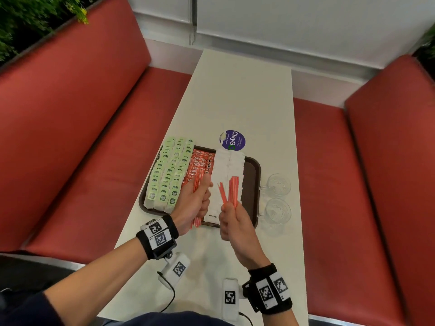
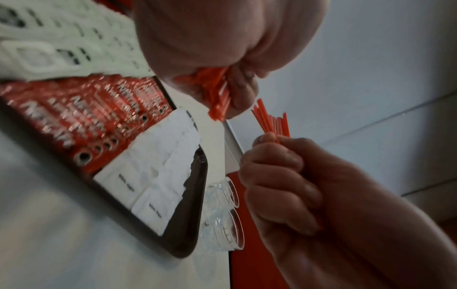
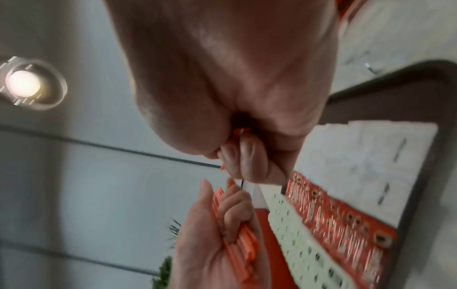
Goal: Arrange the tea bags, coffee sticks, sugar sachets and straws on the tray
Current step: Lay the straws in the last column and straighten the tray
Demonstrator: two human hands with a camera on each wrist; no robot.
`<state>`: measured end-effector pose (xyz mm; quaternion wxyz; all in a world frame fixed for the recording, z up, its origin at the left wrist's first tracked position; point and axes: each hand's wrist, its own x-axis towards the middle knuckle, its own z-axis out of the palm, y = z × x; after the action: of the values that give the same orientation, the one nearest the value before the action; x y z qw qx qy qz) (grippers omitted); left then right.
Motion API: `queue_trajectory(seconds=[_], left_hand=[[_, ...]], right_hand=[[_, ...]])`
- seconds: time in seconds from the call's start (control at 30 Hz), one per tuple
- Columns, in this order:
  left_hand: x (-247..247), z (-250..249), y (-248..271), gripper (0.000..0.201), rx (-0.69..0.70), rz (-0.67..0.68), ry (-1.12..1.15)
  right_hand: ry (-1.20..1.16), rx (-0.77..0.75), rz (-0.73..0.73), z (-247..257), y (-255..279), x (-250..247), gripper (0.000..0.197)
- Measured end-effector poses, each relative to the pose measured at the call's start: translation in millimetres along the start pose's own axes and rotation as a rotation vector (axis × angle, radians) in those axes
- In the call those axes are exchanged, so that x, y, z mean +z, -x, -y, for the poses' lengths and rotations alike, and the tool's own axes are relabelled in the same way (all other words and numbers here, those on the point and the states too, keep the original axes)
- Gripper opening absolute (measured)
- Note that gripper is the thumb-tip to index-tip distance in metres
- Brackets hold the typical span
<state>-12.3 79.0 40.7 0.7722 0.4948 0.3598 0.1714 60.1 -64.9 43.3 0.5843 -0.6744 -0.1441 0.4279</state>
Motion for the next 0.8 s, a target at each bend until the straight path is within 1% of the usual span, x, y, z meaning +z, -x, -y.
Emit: queue_trajectory(seconds=[0.03,0.07,0.17,0.2,0.27,0.33,0.4,0.5,0.6,0.67,0.7,0.77,0.8], left_hand=[[2.1,-6.9,0.9,0.048,0.053,0.024,-0.058],[4.3,-12.6,1.3,0.048,0.101,0.055,-0.119],[10.5,-22.4,3.4,0.036,0.202,0.204,-0.264],[11.7,-22.4,4.0,0.030,0.231,0.222,-0.290],[12.4,-19.5,3.7,0.022,0.275,0.171,-0.369],[10.0,-14.3,0.8,0.023,0.313,0.120,-0.473],[5.8,-12.7,-3.4,0.025,0.364,0.132,-0.590],[-0.8,-13.2,-9.0,0.024,0.452,0.187,-0.789],[1.6,-14.2,-12.7,0.025,0.498,0.215,-0.902],[5.4,-12.8,-17.4,0.027,0.499,0.215,-0.925],[6.9,-12.4,-20.4,0.029,0.483,0.206,-0.924],[7.5,-11.6,-27.0,0.030,0.421,0.191,-0.888],[7.0,-10.6,-30.1,0.029,0.380,0.180,-0.852]], right_hand=[[-0.128,0.042,0.057,2.8,4.0,1.6,0.029],[-0.242,0.087,0.109,5.4,8.2,2.8,0.029],[-0.470,0.199,0.219,10.0,15.7,5.7,0.034],[-0.505,0.219,0.243,11.8,17.4,7.0,0.037],[-0.493,0.236,0.276,14.4,19.6,10.1,0.044],[-0.383,0.213,0.283,15.1,21.1,12.8,0.047],[-0.207,0.155,0.270,12.1,20.2,13.6,0.042],[0.145,0.056,0.232,-0.4,13.7,14.0,0.033],[0.590,-0.102,0.148,-10.1,8.2,17.2,0.019],[0.744,-0.166,0.056,-13.8,5.4,20.8,0.008],[0.791,-0.176,0.025,-14.5,3.2,21.7,0.007],[0.848,-0.160,0.013,-10.2,-3.9,18.1,0.009],[0.866,-0.143,0.022,-6.2,-9.8,14.5,0.014]])
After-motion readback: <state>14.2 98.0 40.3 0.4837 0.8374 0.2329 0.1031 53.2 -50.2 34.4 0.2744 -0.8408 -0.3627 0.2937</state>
